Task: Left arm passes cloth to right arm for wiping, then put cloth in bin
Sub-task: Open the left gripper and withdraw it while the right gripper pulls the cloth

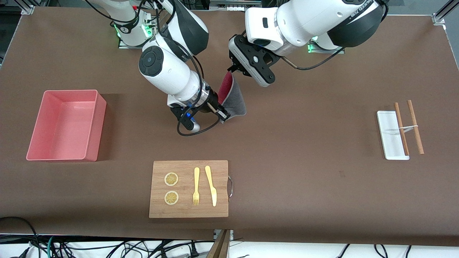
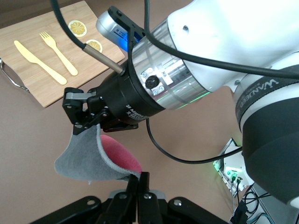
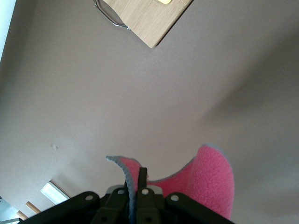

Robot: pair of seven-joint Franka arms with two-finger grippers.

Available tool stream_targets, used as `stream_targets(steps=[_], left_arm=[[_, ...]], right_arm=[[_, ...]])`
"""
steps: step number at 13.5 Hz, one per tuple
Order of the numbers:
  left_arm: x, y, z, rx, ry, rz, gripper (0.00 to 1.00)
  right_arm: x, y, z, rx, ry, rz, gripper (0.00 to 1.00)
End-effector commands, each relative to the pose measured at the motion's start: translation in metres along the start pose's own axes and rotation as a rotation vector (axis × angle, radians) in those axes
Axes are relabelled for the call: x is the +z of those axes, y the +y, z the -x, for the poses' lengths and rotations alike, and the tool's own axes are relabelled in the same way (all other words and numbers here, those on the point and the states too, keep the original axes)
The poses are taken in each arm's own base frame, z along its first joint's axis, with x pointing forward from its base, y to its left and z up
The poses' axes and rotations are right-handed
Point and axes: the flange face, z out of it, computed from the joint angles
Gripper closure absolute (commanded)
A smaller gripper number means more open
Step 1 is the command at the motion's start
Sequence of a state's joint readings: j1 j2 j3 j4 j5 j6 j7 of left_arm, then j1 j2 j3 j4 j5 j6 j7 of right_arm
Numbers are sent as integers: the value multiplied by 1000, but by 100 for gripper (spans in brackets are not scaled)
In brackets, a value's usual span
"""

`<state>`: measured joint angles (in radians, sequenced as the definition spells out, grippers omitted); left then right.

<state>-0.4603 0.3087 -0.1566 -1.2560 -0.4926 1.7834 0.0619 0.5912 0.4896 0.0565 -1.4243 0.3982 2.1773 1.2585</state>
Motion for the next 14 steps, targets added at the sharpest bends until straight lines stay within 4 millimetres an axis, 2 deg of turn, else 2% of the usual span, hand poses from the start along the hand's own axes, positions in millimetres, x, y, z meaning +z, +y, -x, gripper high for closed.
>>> stream_targets(steps=[1,4,6,8,11,13,14], left_arm=[[-34,-2,10,13,-10,4,0],[-70,-24,26,-25,-53,4,0],[-96,-34,42,-51,-86,-14,0],[-114,-55,60,-94,-144,-46,0],[-130,-93,83,-160,-257,-235,0],[-138,-119,95,-208,-316,-395,0],[-144,-143,99,-251,-327,-452,0]], right_arm=[[-3,-4,-2,-2,-18,-9,100],[-5,0,-10,-7,-18,11,100],[-5,6,-23,-62,-27,48,100],[2,20,-40,-116,-51,125,100],[26,54,-63,-141,-114,259,100],[53,79,-73,-162,-139,324,100],[67,90,-82,-177,-145,348,100]])
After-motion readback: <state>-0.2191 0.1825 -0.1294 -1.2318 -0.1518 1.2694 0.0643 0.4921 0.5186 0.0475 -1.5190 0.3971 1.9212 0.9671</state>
